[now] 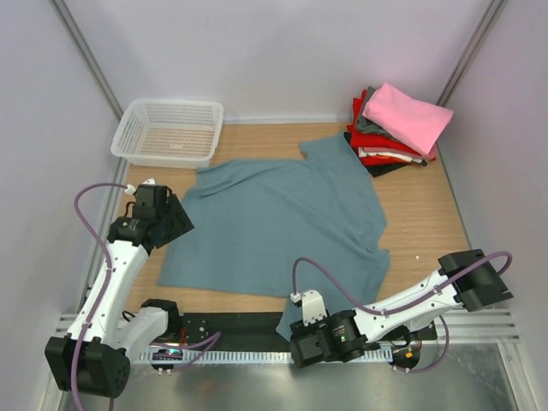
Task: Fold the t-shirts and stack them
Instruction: Fold the tshirt
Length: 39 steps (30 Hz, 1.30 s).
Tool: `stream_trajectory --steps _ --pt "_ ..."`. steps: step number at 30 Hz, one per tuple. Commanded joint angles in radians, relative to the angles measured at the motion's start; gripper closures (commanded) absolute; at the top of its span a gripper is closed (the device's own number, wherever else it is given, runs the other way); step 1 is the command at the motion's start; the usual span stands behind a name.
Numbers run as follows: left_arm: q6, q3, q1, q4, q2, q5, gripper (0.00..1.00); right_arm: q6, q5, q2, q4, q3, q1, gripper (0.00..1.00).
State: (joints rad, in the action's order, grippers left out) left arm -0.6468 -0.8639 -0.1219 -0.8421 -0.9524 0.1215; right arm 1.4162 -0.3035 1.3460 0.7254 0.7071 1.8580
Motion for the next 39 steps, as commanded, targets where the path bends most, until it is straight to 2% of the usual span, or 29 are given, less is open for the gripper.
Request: stream_trajectory --steps 1,2,6,9,11,15,18,19,21,22,23,24,25,26,29,30,34,37,39 --pt "-0.017 -0.023 0.007 -0.031 0.003 0.027 0.35 0.046 0.018 0.047 -0.107 -0.014 0.024 0.40" --pt "-0.022 -0.015 0.007 -0.032 0.003 0.026 0.35 0.044 0.015 0.059 -0.103 -0.014 0.024 0.42" --pt "-0.079 0.017 0.007 -0.034 0.004 0.006 0.35 0.043 -0.002 0.116 -0.038 0.006 0.029 0.61" --pt "-0.140 0.070 0.007 -0.011 0.010 -0.045 0.36 0.053 -0.034 0.130 0.038 0.025 0.036 0.90" --pt "-0.189 0.103 0.007 0.003 0.023 -0.065 0.38 0.066 -0.063 0.117 0.129 0.047 0.036 0.99" --pt "-0.298 0.206 0.007 0.037 0.087 -0.075 0.39 0.182 -0.198 0.050 0.334 0.095 0.032 0.99" --pt "-0.394 0.288 0.007 0.035 0.177 -0.036 0.42 0.240 -0.311 -0.054 0.451 0.100 -0.020 0.99" --pt "-0.408 0.310 0.001 0.040 0.194 -0.016 0.42 0.237 -0.351 -0.086 0.463 0.095 -0.083 0.99" --pt "-0.422 0.292 -0.015 0.005 0.205 0.057 0.44 0.164 -0.381 -0.169 0.428 0.068 -0.179 0.99" --pt "-0.428 0.284 -0.036 -0.002 0.187 0.078 0.44 0.056 -0.385 -0.250 0.364 0.057 -0.234 0.99" --pt "-0.432 0.270 -0.045 -0.020 0.163 0.090 0.44 -0.017 -0.382 -0.284 0.327 0.043 -0.357 0.99" --pt "-0.435 0.264 -0.057 -0.034 0.134 0.107 0.44 -0.081 -0.375 -0.313 0.292 0.040 -0.415 0.99" --pt "-0.450 0.260 -0.100 -0.044 0.069 0.119 0.44 -0.214 -0.364 -0.353 0.223 0.042 -0.469 0.99" --pt "-0.461 0.252 -0.126 -0.078 0.040 0.138 0.41 -0.276 -0.330 -0.360 0.194 0.048 -0.593 0.99" --pt "-0.523 0.258 -0.222 -0.126 -0.029 0.191 0.38 -0.471 -0.266 -0.318 0.120 0.092 -0.750 0.99" --pt "-0.542 0.255 -0.261 -0.140 -0.029 0.211 0.37 -0.502 -0.260 -0.302 0.114 0.103 -0.772 0.99" --pt "-0.622 0.258 -0.305 -0.193 -0.003 0.299 0.36 -0.588 -0.230 -0.237 0.072 0.123 -0.816 0.99" --pt "-0.688 0.282 -0.334 -0.222 -0.003 0.303 0.36 -0.611 -0.195 -0.243 0.040 0.094 -0.847 0.99" --pt "-0.718 0.325 -0.338 -0.187 -0.002 0.276 0.36 -0.625 -0.178 -0.267 0.022 0.074 -0.865 0.99"
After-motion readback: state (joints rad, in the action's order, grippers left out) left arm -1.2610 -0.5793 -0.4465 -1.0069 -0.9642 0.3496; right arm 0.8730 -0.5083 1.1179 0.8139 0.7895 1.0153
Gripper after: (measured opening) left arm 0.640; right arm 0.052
